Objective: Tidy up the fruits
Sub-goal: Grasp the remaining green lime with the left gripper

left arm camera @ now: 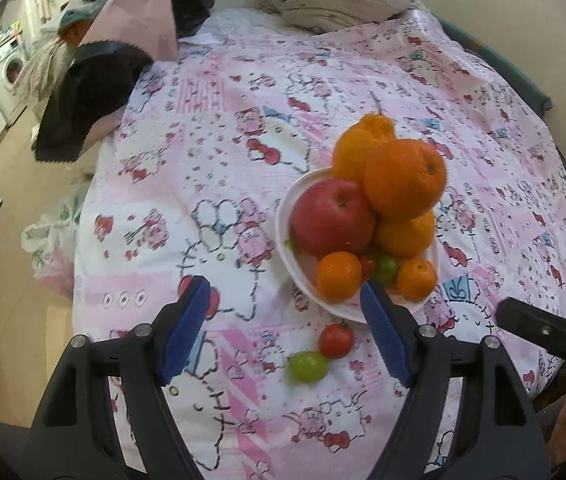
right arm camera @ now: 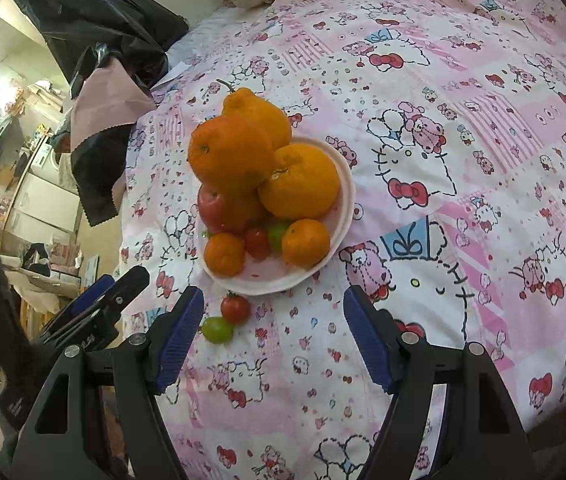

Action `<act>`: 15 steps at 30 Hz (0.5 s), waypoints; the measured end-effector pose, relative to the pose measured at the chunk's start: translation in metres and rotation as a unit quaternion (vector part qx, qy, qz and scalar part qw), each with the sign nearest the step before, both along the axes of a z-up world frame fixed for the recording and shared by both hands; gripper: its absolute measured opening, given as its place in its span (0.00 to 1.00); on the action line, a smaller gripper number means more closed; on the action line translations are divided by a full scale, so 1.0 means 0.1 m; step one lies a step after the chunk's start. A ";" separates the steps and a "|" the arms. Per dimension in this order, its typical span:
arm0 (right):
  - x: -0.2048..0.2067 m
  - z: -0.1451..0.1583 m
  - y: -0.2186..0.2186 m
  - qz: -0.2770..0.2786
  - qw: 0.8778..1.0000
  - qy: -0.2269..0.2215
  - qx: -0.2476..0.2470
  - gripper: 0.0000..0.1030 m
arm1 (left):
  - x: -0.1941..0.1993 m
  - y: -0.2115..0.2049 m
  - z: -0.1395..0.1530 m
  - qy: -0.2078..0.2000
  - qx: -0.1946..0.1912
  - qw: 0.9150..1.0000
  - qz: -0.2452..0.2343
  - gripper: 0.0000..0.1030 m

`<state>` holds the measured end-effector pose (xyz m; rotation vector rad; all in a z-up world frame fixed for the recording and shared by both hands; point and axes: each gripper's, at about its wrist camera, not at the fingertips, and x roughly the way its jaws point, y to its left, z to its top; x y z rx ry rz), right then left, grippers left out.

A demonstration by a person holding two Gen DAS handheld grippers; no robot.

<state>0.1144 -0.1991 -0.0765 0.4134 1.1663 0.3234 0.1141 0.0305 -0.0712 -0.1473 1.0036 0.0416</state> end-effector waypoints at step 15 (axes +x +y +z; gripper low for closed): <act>-0.14 -0.07 -0.05 -0.009 1.000 0.020 0.015 0.73 | -0.19 0.36 -0.13 0.061 -0.013 0.996 0.059 0.72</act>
